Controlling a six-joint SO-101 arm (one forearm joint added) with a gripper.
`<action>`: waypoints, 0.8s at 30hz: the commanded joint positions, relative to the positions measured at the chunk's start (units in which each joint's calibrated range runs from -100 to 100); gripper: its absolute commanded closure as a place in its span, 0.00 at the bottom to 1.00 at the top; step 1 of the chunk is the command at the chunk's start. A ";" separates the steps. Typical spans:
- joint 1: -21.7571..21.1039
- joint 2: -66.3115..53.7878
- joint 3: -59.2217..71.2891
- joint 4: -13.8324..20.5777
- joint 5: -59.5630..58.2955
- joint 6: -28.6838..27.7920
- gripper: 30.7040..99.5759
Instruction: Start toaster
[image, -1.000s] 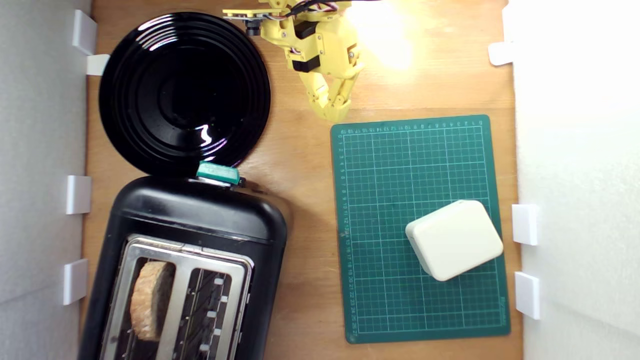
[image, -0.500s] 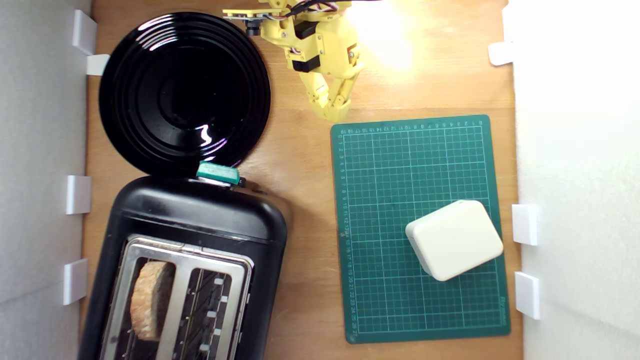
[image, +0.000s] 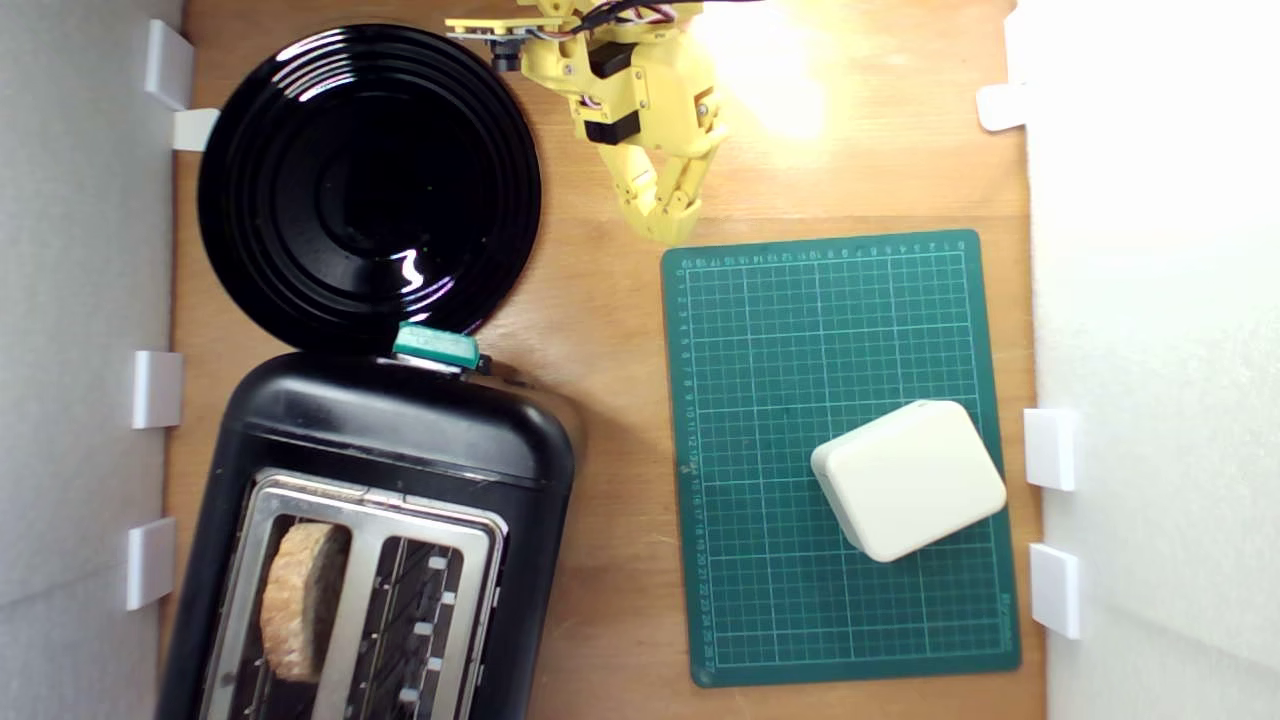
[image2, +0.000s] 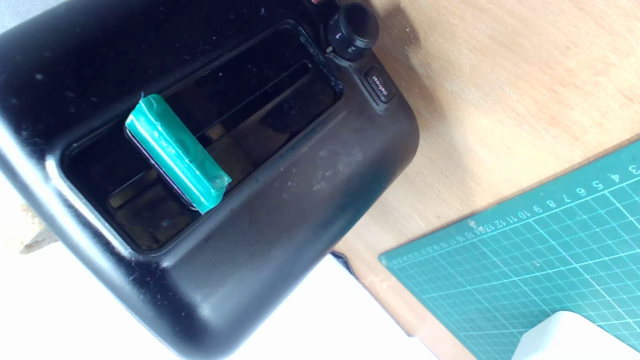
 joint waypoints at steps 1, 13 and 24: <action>-0.05 -0.25 0.28 0.57 0.35 0.05 0.99; 0.35 -0.67 0.28 0.48 0.27 0.26 0.99; 0.35 0.08 -1.53 0.76 0.27 1.93 0.99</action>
